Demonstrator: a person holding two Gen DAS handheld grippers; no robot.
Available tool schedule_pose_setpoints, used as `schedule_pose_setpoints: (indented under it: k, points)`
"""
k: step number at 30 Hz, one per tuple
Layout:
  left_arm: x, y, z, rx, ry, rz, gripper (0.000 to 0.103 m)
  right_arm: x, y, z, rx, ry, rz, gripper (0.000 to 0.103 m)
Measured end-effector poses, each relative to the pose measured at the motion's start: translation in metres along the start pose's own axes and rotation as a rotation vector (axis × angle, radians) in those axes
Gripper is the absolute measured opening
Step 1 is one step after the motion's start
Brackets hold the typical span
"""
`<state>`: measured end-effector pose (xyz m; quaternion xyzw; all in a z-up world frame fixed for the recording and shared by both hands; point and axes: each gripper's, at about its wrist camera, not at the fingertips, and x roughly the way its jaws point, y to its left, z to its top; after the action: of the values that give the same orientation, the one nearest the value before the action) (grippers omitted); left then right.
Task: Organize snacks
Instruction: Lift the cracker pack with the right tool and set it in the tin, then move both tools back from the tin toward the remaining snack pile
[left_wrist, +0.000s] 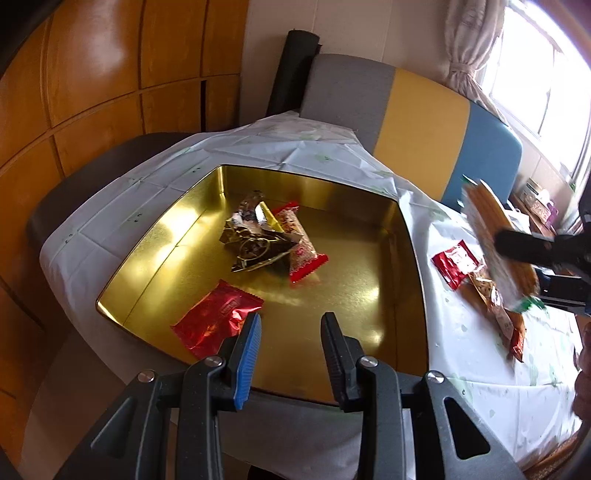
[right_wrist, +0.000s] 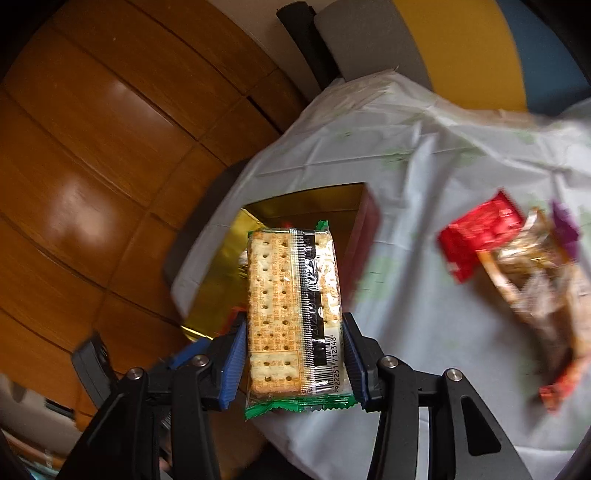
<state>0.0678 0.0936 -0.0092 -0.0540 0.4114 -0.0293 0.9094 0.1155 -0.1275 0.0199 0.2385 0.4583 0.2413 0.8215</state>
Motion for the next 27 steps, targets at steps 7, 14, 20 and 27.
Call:
schedule_pose_setpoints:
  k: [7, 14, 20, 27]
  points:
    - [0.002, 0.005, 0.000, -0.019, 0.007, 0.006, 0.034, 0.043, 0.013, -0.006, 0.014, 0.035, -0.008, 0.060]
    - [0.004, 0.003, -0.003, -0.022, 0.012, 0.013, 0.034, 0.045, 0.008, -0.023, -0.034, 0.060, -0.044, 0.060]
    - [0.004, -0.001, -0.005, -0.010, 0.014, 0.017, 0.034, 0.031, 0.009, -0.033, -0.114, 0.014, -0.102, 0.060]
    - [0.003, -0.003, -0.005, -0.005, 0.012, 0.012, 0.034, 0.015, 0.018, -0.042, -0.220, -0.070, -0.187, 0.086]
